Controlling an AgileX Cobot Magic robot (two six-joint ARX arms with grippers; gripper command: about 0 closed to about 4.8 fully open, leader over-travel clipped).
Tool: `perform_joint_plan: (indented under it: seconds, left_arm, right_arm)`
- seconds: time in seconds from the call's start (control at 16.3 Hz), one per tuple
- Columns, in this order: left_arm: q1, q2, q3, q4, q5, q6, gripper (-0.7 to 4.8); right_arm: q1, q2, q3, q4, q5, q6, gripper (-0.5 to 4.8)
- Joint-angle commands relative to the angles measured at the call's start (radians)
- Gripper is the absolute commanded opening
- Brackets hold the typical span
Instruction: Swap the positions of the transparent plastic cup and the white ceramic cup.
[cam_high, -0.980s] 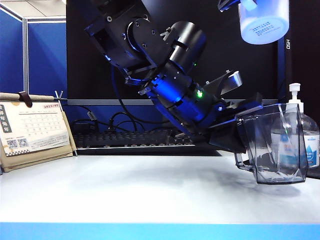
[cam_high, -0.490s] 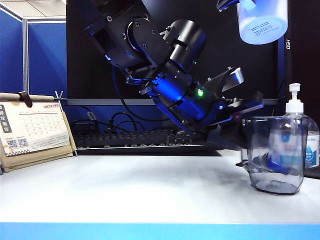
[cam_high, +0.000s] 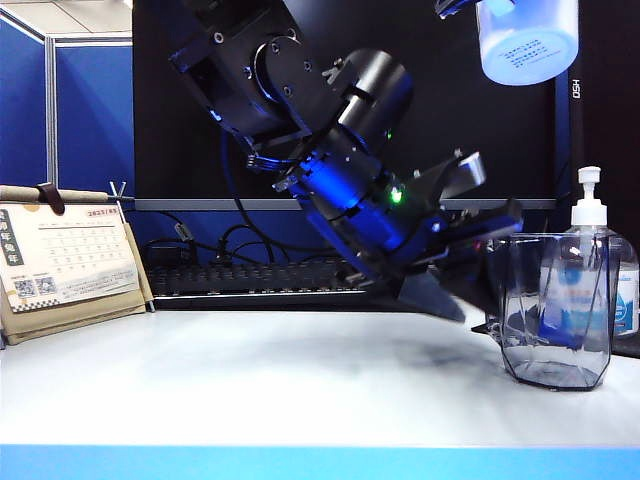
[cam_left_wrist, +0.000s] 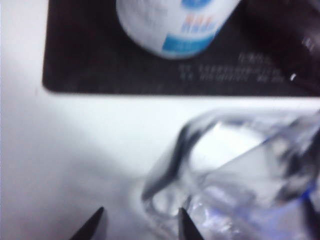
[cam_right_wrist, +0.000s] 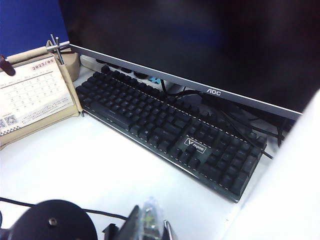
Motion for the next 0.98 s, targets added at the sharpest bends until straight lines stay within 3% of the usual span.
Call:
perform_joint_plan:
  seconds: [0.06, 0.43, 0.55, 0.73, 0.98]
  left_arm:
    - [-0.002, -0.004, 0.005, -0.051, -0.068, 0.021, 1.89]
    - [0.006, -0.021, 0.005, -0.212, -0.194, 0.023, 1.92]
    - [0.027, -0.063, 0.004, -0.291, -0.219, 0.024, 1.37]
    - [0.085, -0.164, 0.003, -0.370, -0.227, 0.016, -0.06]
    - [0.149, -0.308, 0.002, -0.514, -0.351, -0.003, -0.06]
  right_arm:
    - [0.000, -0.019, 0.012, 0.048, 0.000, -0.009, -0.06]
    - [0.000, -0.041, 0.012, 0.042, -0.005, -0.009, -0.06]
    - [0.000, -0.039, 0.012, 0.049, -0.050, -0.009, -0.06]
    - [0.000, -0.037, 0.012, 0.067, -0.074, -0.009, -0.06]
    - [0.002, 0.014, 0.012, 0.118, -0.179, 0.003, -0.06]
